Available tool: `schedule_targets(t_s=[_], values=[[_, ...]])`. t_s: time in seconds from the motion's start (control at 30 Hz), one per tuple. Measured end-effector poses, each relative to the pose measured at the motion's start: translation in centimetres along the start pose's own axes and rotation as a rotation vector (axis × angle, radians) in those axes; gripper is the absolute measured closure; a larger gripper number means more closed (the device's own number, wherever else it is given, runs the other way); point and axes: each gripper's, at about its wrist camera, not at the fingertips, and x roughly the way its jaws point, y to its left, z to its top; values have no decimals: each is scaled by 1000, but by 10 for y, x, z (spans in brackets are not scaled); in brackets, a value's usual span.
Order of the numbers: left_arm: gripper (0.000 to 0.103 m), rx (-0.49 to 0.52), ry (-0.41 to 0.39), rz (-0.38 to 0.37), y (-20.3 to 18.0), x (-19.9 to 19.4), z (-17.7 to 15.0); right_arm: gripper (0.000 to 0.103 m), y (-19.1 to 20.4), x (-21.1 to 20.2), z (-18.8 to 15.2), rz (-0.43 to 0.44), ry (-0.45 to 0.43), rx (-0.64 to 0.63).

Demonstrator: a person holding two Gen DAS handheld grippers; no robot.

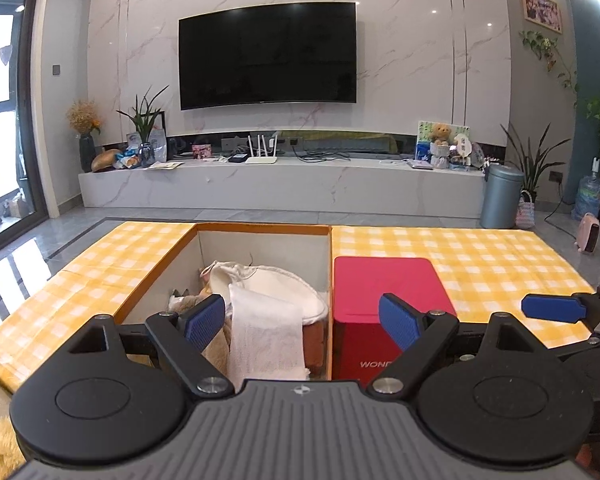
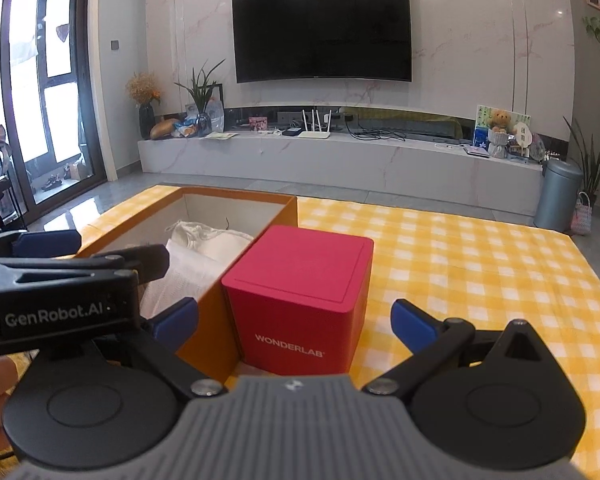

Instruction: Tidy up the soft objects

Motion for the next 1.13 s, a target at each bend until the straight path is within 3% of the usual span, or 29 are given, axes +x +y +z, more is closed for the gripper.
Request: schedule_targets(t_s=[0.47, 1.13], values=[[2, -20, 51, 22, -7, 0, -5, 3, -8, -1, -7, -7, 10, 0], [3, -21, 40, 66, -18, -7, -3, 3, -13, -8, -9, -13, -10, 2]])
